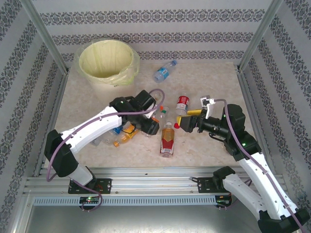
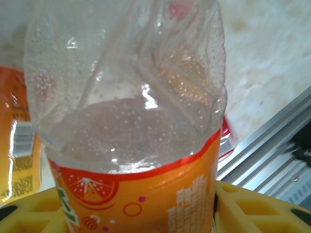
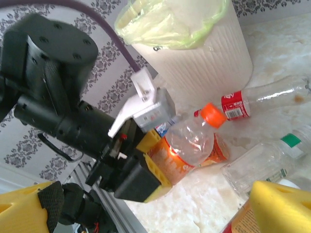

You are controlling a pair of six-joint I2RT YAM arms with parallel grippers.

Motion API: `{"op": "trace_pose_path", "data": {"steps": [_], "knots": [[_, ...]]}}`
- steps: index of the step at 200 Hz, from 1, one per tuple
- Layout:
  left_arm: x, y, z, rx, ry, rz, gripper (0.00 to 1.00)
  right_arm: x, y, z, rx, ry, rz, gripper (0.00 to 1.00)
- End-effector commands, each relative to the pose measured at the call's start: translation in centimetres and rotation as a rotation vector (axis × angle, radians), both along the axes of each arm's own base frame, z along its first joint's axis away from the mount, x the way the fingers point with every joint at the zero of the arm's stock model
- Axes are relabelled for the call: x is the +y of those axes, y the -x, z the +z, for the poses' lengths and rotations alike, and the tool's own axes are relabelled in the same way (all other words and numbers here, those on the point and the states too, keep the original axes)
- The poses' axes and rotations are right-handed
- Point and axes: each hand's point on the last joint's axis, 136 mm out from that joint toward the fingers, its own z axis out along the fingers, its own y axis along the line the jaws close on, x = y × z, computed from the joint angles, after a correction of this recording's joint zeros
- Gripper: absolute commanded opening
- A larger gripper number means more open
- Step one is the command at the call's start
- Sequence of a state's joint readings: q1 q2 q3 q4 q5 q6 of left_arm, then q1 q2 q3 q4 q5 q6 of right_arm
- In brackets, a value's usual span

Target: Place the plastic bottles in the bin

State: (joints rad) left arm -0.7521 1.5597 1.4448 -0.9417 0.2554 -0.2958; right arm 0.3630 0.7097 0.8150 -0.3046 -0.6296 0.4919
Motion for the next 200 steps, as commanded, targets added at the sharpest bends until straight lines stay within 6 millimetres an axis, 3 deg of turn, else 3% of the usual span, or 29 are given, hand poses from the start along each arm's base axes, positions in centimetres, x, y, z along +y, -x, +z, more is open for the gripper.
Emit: {"op": "trace_pose_path", "data": {"steps": [1,78,105,131,156,200], "knots": [[0.4,-1.6,4.0,-0.058,0.118,0.015,0.55,0.4,0.1,2.0,-0.049,-0.033,0.014,0.98],[4.6,-8.1,12.8,-0.260,0.336,0.118,0.56,-0.6,-2.5,1.3,-0.037,0.015,-0.115,0.98],[5.5,-8.7,16.0,-0.354,0.399,0.127,0.58,-1.0,-3.8,1.5,-0.046,0.040,-0.170,0.98],[5.6,-9.1,17.8,-0.401,0.434,0.109,0.59,-1.3,-4.4,1.6,-0.046,0.044,-0.208,0.98],[6.3,-9.8,19.4,-0.425,0.456,0.119,0.59,-1.4,-4.1,2.1,-0.063,0.038,-0.229,0.98],[9.2,-11.7,22.3,-0.491,0.500,0.227,0.58,-1.4,-3.3,2.7,-0.085,0.030,-0.220,0.98]]}}
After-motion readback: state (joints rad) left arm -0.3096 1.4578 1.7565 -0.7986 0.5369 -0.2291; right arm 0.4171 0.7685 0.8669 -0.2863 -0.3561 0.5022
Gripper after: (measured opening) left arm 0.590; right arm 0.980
